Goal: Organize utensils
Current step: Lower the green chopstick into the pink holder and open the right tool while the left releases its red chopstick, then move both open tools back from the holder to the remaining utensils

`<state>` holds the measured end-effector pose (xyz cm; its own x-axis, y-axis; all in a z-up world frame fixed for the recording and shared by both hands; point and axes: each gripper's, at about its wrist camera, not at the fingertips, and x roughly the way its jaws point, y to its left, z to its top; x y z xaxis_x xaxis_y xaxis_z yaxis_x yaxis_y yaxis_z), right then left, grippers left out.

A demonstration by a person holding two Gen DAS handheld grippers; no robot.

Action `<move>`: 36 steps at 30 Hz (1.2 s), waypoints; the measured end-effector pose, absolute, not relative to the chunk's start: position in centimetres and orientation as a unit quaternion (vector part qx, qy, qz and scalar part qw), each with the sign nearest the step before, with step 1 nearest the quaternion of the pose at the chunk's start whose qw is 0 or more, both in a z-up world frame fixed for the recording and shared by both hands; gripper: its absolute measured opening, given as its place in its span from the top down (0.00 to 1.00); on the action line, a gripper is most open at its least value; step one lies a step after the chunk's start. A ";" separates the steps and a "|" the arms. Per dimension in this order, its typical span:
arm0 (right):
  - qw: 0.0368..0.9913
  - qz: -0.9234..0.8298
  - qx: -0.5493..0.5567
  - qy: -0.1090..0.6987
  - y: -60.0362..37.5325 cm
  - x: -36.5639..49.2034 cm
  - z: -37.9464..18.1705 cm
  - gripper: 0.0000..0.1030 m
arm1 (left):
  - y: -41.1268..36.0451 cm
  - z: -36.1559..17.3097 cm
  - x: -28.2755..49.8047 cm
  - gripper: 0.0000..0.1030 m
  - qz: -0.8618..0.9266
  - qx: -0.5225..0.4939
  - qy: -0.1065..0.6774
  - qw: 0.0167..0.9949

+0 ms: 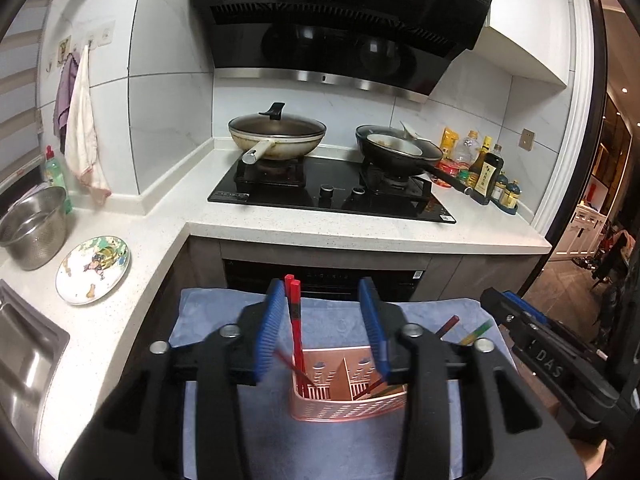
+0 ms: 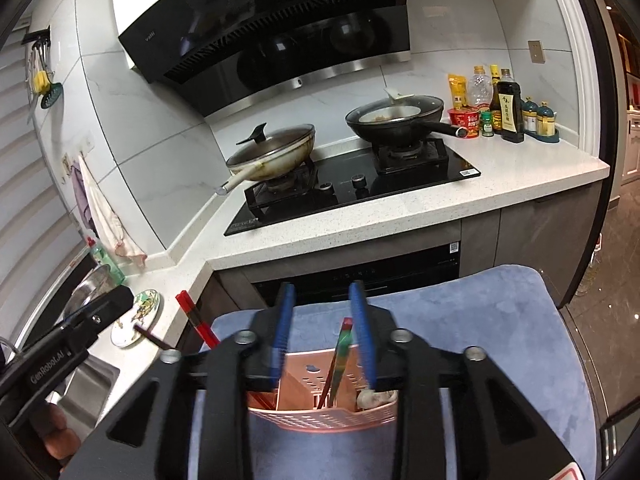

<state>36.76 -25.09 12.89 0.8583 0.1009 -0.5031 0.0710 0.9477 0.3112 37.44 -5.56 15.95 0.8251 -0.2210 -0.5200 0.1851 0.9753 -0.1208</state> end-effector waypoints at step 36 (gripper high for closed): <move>0.951 0.030 0.098 0.293 -21.3 21.1 10.2 0.60 | -2.9 13.2 24.9 0.52 -0.083 -0.010 0.296 0.952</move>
